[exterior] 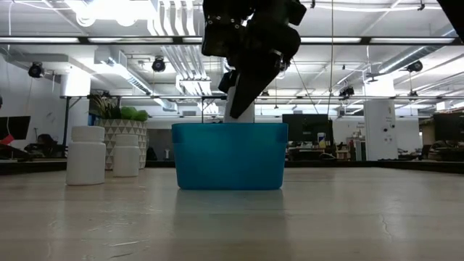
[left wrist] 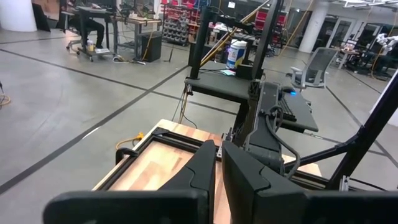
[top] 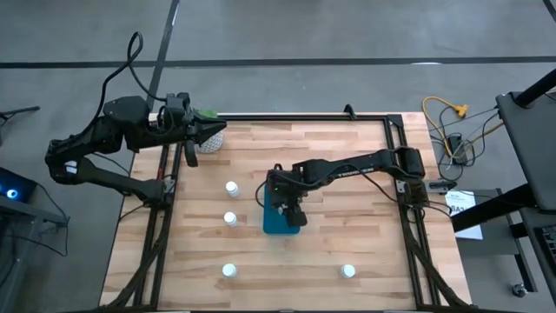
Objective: Pick and place pill bottles into a basket
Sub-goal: Put the white medicine bottle into the blue bin
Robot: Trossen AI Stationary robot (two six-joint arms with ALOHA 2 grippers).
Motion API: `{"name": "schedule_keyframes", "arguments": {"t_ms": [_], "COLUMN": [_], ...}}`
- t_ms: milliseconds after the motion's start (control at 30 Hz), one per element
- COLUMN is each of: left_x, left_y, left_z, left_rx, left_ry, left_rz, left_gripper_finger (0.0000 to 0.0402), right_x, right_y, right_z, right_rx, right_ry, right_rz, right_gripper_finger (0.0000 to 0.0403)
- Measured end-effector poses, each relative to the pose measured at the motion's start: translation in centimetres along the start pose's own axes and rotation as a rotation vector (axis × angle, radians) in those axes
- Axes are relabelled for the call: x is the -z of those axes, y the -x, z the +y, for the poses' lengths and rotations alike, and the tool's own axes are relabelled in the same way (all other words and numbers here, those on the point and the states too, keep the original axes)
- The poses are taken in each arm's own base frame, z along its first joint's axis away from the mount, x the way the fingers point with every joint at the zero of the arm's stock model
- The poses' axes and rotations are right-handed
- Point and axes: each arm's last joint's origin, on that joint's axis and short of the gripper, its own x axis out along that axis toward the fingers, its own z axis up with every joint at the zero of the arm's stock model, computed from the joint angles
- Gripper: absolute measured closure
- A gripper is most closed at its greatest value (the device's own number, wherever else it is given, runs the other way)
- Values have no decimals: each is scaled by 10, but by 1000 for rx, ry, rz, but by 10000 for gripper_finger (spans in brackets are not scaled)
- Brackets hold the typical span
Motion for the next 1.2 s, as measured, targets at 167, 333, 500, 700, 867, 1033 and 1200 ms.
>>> {"name": "schedule_keyframes", "arguments": {"t_ms": [167,333,500,700,867,1033,1200], "left_x": [0,0,0,0,1,1,1], "left_y": [-1,-1,0,-1,0,2,2], "left_z": [0,0,0,0,0,1,1], "left_rx": [0,-1,0,-1,-3,-3,-3], "left_ry": [1,0,1,-1,-10,-12,-12], "left_rz": [1,2,0,4,11,14,14], "left_gripper_finger": [391,391,391,391,391,391,391], "right_x": [-1,0,0,6,15,19,19], "right_y": [3,3,3,-4,-12,-16,-16], "right_z": [1,-1,-1,-5,-7,-8,-8], "right_rx": [-10,-9,6,37,57,56,60], "right_ry": [-11,-62,-89,-87,-115,-120,-114], "right_rz": [-10,-9,-7,6,26,42,39], "right_gripper_finger": [234,234,234,234,234,234,234]}}
